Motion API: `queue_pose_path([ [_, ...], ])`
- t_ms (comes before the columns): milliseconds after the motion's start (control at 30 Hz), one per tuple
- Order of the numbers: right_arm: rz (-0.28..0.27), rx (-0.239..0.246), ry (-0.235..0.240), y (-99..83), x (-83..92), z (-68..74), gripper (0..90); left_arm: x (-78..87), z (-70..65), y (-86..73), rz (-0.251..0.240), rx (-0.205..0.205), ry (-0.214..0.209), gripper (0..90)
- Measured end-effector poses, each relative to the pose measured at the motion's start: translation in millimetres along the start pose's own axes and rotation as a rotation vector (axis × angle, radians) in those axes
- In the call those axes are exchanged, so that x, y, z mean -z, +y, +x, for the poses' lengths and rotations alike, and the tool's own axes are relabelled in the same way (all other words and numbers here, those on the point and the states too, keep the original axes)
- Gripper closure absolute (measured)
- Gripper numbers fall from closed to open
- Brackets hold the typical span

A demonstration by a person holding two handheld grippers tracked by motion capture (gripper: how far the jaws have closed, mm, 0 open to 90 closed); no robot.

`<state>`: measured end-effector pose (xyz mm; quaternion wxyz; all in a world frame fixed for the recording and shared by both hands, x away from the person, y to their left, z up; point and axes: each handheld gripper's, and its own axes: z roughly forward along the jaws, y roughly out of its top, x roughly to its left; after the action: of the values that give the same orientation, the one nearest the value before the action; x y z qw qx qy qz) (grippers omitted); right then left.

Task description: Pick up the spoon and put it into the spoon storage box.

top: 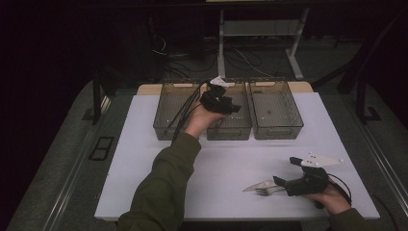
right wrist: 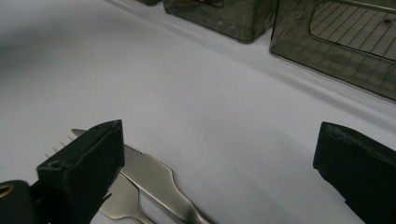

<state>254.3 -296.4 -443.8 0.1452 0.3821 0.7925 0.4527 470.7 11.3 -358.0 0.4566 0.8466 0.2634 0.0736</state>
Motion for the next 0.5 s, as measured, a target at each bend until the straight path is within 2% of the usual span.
queue_pose_path([
  [500,0.000,0.002,-0.005,-0.2,1.0,0.6,1.5,38.6,-24.1,-26.2,-0.018,-0.041,-0.015,37.5],
])
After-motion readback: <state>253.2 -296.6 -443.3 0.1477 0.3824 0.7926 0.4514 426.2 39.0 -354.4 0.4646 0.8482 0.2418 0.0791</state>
